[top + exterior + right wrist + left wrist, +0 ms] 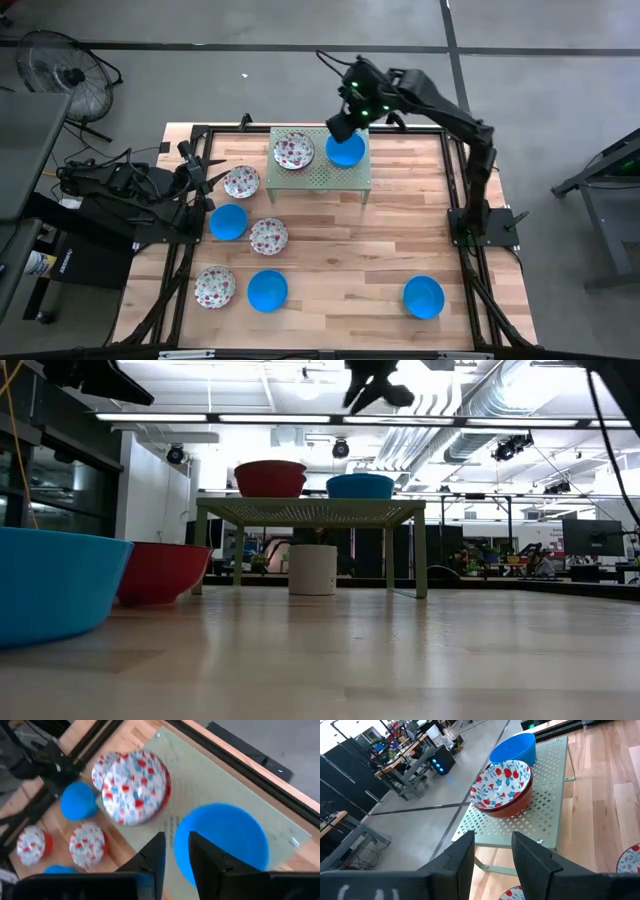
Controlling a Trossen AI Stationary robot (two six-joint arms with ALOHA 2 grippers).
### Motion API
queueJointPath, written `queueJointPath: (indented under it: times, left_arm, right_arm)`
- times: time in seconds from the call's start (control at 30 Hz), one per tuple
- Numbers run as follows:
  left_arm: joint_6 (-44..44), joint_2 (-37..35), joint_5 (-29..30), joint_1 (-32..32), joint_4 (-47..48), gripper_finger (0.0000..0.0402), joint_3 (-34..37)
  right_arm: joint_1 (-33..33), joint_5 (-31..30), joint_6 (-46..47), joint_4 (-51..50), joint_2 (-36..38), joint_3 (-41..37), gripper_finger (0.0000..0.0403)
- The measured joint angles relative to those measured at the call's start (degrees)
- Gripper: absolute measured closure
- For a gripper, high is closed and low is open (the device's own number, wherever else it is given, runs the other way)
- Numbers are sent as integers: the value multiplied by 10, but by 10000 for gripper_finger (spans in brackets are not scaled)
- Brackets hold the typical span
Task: Pick & Place Mini bowls
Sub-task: Stack the blue bowl on the blue bowl on the shelf
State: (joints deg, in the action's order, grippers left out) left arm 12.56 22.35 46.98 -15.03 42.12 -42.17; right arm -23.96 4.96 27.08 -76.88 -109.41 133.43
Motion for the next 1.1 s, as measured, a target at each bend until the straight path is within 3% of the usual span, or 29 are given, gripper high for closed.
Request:
queueJointPath:
  times: [0.23, 0.4, 0.53, 0.8, 1.1]
  left_arm:
    - [0, 0, -14, 0, 0, 275, 0]
    - [0, 0, -19, 0, 0, 275, 0]
    - [0, 0, -25, 0, 1, 275, 0]
    - [-24, 0, -27, 0, 5, 275, 0]
    - [-56, 0, -27, 0, 5, 275, 0]
  right_arm:
    - [55, -71, 14, -127, 43, 0, 356]
    - [112, -108, 31, -121, 68, -35, 368]
    - [163, -109, 83, -127, 88, -109, 375]
    - [295, -65, 224, -32, 138, -335, 373]
    - [450, -11, 466, 193, 199, -552, 377]
